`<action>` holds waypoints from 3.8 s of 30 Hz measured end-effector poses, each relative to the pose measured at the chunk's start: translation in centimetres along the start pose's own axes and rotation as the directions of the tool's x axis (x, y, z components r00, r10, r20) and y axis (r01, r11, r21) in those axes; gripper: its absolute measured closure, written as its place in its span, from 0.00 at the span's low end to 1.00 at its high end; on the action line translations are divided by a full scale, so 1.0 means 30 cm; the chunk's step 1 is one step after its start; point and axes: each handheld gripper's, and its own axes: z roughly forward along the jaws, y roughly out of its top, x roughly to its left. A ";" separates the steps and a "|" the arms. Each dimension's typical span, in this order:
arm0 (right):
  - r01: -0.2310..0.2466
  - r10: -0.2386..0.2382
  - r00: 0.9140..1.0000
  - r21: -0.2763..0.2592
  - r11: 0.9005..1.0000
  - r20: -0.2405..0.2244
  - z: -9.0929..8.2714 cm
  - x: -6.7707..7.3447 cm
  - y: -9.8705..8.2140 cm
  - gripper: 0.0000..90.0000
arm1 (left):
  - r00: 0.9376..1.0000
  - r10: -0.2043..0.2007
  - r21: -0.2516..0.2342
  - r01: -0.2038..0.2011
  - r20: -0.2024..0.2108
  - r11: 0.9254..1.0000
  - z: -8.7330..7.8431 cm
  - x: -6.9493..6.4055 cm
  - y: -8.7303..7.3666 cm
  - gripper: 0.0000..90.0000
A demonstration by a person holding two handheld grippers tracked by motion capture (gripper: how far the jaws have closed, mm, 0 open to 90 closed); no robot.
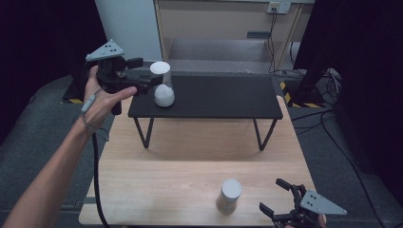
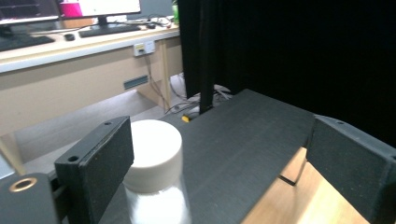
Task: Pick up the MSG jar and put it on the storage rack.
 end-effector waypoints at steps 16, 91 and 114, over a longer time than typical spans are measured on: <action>0.002 -0.002 1.000 0.004 1.000 0.002 0.003 0.002 0.002 0.02 | 0.992 0.033 -0.071 -0.024 0.124 0.997 -0.119 -0.031 -0.195 0.07; 0.000 0.000 1.000 0.002 1.000 0.011 0.003 0.003 0.001 0.02 | 0.996 -0.036 0.052 0.032 0.082 0.998 -0.239 -0.237 -0.834 0.05; -0.007 0.008 1.000 -0.012 1.000 0.029 -0.005 0.007 -0.004 0.01 | 0.990 -0.123 -0.087 0.117 -0.070 0.989 -0.355 -0.243 -0.882 0.00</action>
